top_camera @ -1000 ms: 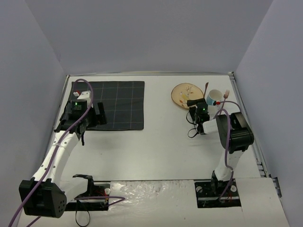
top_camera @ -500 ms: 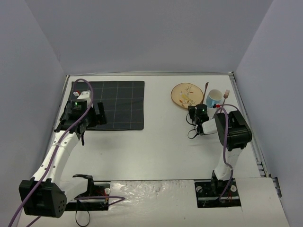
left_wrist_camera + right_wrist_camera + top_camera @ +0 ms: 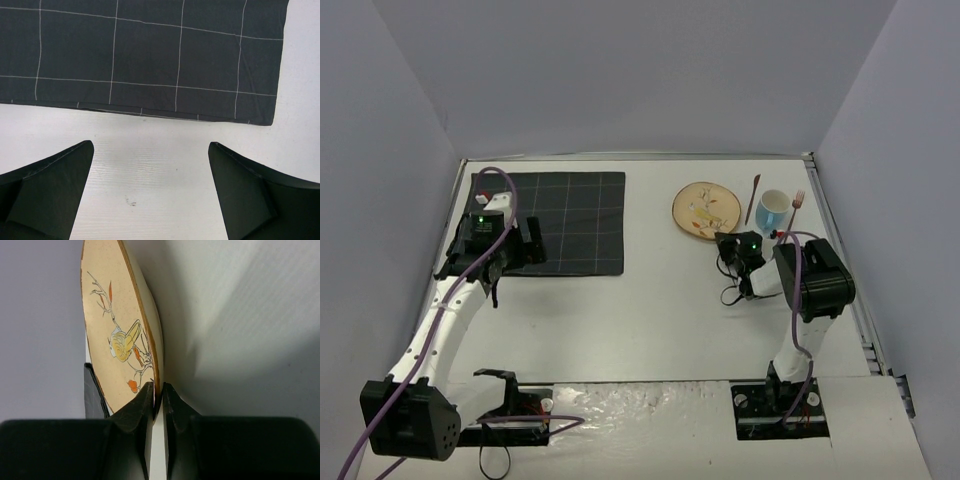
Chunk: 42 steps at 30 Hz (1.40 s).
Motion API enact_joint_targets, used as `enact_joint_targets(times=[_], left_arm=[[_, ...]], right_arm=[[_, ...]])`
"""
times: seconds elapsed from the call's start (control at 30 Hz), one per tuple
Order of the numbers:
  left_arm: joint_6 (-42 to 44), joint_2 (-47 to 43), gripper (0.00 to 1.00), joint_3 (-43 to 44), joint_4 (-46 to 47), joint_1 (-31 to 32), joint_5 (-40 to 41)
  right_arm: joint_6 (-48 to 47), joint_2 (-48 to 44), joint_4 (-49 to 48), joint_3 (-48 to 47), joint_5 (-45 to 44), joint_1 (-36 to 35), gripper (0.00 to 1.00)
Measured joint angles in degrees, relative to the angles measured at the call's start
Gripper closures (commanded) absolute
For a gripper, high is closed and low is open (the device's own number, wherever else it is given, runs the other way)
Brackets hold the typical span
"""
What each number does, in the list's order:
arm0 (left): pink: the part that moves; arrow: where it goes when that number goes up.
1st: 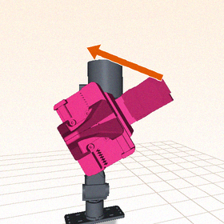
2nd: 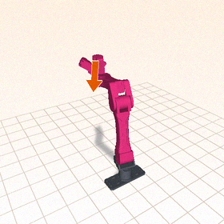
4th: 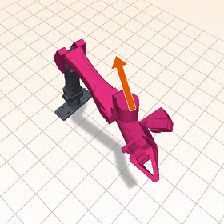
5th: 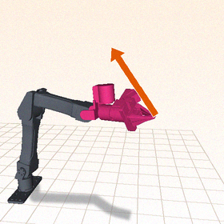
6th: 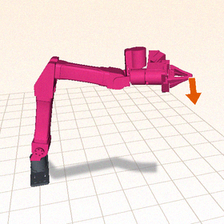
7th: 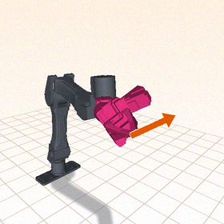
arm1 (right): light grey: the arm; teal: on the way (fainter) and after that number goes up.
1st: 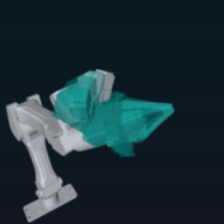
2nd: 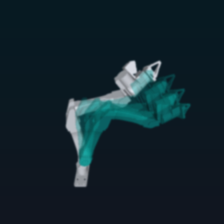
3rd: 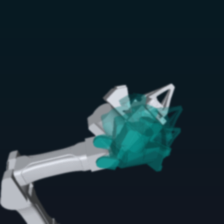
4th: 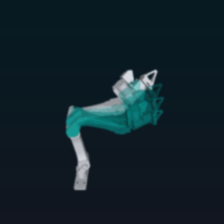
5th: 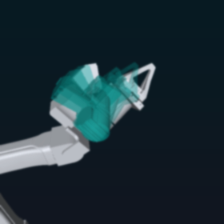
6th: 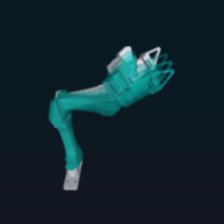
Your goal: Set the dinner table for one person
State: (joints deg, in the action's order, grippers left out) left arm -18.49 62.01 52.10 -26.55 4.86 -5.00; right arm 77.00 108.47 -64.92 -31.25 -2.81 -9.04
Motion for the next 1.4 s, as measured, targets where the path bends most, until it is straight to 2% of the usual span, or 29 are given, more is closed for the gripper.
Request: enact_joint_targets(times=[0.23,0.43,0.73,1.27,1.4], left_arm=[[-4.19,2.25,0.03,0.0,2.29,1.22,-4.24],[-8.68,5.85,0.03,0.09,5.37,6.79,-6.1],[-14.93,13.99,0.03,1.71,12.43,13.63,-6.58],[-25.23,34.77,0.03,13.44,24.61,20.59,-10.66],[-27.8,38.05,0.09,15.68,25.11,22.7,-11.69]], right_arm=[[-2.37,-5.23,0.25,5.63,7.33,0.0,1.0],[-7.08,-9.17,0.95,8.14,14.28,0.0,1.0],[-10.02,-9.38,0.54,8.7,24.37,0.0,1.0],[-7.03,-9.66,0.41,8.73,35.78,-0.03,1.0],[-6.48,-10.09,0.35,8.73,36.64,-0.04,1.0]])
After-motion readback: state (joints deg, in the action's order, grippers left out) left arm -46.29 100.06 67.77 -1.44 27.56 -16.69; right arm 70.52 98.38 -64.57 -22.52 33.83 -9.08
